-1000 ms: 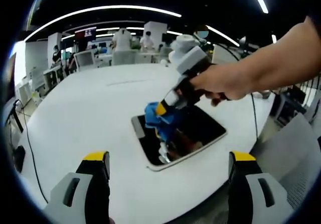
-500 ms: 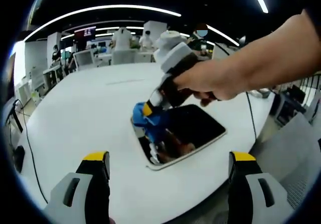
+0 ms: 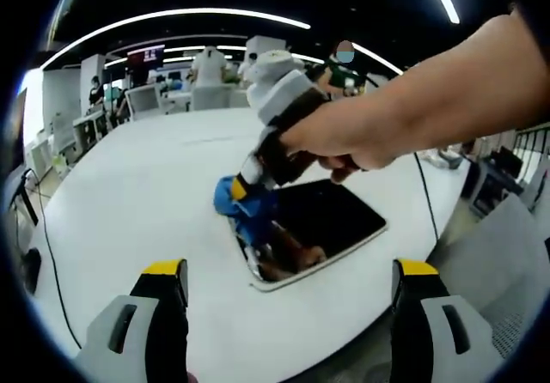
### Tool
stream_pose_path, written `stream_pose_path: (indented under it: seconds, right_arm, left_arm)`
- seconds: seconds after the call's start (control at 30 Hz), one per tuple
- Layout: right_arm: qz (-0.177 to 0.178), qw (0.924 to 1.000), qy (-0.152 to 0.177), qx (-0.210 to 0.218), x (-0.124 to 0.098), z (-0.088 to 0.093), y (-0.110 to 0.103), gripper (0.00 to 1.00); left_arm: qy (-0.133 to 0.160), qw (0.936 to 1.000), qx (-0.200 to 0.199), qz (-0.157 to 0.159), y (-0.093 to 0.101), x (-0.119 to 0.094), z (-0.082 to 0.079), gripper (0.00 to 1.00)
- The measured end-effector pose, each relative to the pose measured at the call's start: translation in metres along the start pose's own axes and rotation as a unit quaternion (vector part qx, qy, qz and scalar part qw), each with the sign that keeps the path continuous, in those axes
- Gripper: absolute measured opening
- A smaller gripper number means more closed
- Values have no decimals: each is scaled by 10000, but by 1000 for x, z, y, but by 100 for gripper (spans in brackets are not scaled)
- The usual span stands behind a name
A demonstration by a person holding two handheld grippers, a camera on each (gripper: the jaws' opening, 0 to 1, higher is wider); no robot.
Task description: Wipe the mirror surface with the cleaning cloth until all visible marks leave the cleaned area.
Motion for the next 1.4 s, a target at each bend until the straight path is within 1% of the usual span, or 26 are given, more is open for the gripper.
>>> stream_pose_path:
  seconds: [0.17, 0.3, 0.4, 0.53, 0.6, 0.97, 1.1, 1.27, 1.4]
  right_arm:
    - [-23, 9998, 37, -186, 0, 0, 0, 3]
    - [27, 9994, 93, -319, 0, 1, -2, 3]
    - [-32, 9984, 98, -549, -1, 3, -4, 3]
    - [-114, 9984, 61, -557, -4, 6, -6, 3]
    - [-131, 9982, 67, -584, -5, 9, -8, 3]
    - [-166, 9975, 107, -674, -11, 19, -15, 3]
    - [-181, 9973, 118, -698, -13, 22, -18, 3]
    - [-231, 9979, 106, -604, -14, 25, -19, 3]
    - [-254, 9970, 129, -720, -17, 31, -23, 3]
  left_arm:
    - [-15, 10000, -12, -9, 0, 0, 0, 99]
    - [-33, 10000, -4, -12, 0, -1, 1, 98]
    - [-35, 10000, -8, -22, -1, 0, 1, 98]
    - [-14, 10000, -53, 29, 0, 0, 0, 99]
    - [-57, 9999, -93, 84, 2, 1, 2, 99]
    - [-21, 10000, -58, 35, 1, 0, 0, 99]
    - [65, 10000, -9, -22, -1, -1, -3, 99]
    - [67, 10000, -27, -8, 0, -1, -3, 99]
    - [73, 10000, -51, 6, 0, -1, -3, 99]
Point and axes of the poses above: the point that each gripper's makers call its tool centre point, and the gripper's own axes: x roughly forward along the fingers, y roughly to its right, z roughly out of its underside, the point moved 5 cm from there along -x, roughly backward along the fingers, and after that the axes turned 3 degrees about z, right-handed, at the moved point
